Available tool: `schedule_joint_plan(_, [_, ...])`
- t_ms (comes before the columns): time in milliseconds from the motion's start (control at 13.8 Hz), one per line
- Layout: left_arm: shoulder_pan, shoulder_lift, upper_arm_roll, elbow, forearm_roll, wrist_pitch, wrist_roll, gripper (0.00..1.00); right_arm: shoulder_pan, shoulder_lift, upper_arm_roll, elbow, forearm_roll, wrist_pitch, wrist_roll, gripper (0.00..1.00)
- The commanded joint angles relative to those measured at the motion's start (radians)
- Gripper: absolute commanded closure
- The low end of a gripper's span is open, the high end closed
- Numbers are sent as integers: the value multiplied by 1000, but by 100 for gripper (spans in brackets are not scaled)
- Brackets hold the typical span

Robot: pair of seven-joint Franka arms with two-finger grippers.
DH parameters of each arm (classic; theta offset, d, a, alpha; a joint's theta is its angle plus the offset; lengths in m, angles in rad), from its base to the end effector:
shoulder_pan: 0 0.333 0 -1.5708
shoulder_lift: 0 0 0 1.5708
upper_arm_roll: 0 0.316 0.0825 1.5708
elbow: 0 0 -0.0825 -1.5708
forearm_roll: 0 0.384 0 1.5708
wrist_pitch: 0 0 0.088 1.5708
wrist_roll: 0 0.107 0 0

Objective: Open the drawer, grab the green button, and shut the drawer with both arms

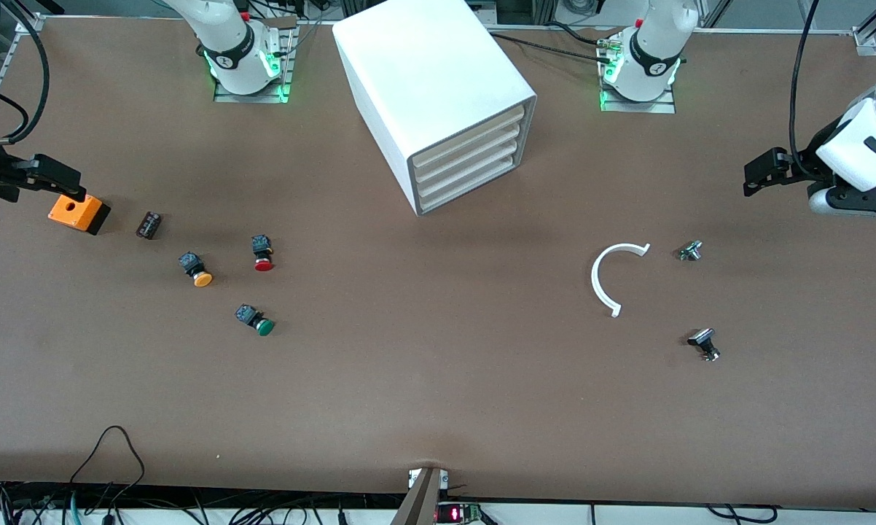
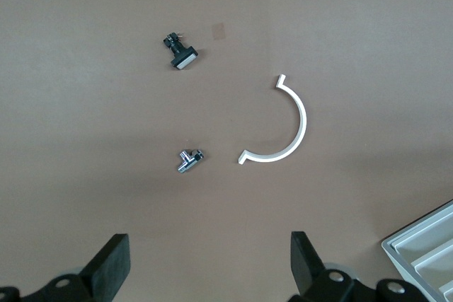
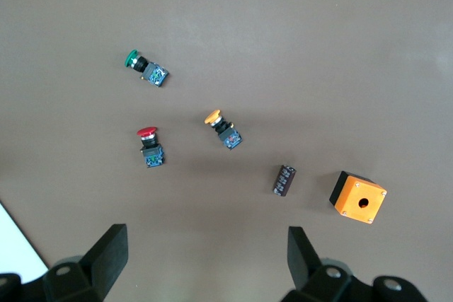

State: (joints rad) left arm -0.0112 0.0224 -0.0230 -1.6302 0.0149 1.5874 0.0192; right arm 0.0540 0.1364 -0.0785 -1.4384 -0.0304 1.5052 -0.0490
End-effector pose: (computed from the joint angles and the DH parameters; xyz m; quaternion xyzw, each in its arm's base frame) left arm 0.5596 -0.0174 0.5854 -0.9991 0.0271 0.0325 0.0074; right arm 0.5891 -0.0145 0.6033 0.9991 0.0119 -0.0353 0.0192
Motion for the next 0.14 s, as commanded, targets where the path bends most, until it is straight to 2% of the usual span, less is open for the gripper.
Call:
schedule_joint_plan(0, [-1,11,-6,32,28,-27,15,0,-13,-9,6,1,12,-13,-21,0])
schedule_joint_plan(72, [-1,13,-6,32,28,-26,15,0,-13,-6,6,1,11,-10,-26,0])
